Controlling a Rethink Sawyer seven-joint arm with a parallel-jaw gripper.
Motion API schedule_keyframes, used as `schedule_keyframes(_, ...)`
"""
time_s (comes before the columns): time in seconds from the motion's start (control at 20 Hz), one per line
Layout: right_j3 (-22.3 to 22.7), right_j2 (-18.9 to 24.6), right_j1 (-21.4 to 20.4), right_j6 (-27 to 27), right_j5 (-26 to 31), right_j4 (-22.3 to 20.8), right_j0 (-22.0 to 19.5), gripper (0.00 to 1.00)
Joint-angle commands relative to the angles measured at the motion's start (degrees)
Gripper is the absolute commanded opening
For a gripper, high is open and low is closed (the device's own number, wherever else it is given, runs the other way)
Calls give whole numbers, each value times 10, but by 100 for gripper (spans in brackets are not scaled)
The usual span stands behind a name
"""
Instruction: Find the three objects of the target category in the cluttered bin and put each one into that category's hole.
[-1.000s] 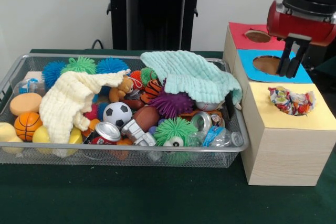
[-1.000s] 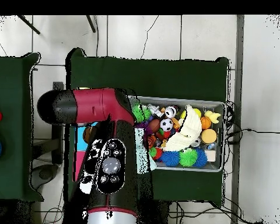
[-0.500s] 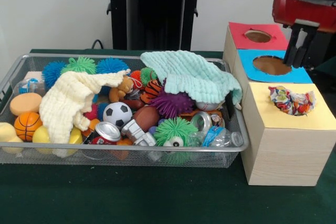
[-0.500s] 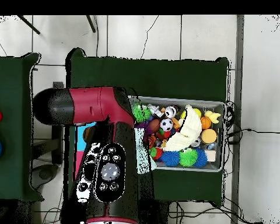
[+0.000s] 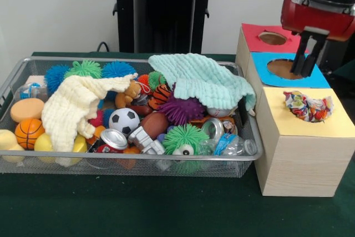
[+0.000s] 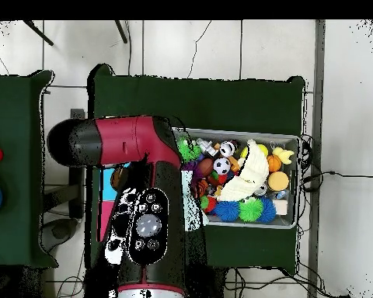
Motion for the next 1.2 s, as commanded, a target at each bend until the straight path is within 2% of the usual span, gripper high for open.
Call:
schedule_keyframes(0.05, 57, 45, 61, -38, -59, -66, -29, 0)
schedule_keyframes(0.35, 80, 50, 61, -36, -92, -91, -33, 0)
schedule_keyframes(0.6, 101, 41, 55, -7, -101, -102, -15, 0)
schedule_keyframes(0.85, 114, 44, 39, 1, -84, -97, -9, 0)
schedule_keyframes(1.2, 112, 58, 12, -17, -33, -79, -21, 0)
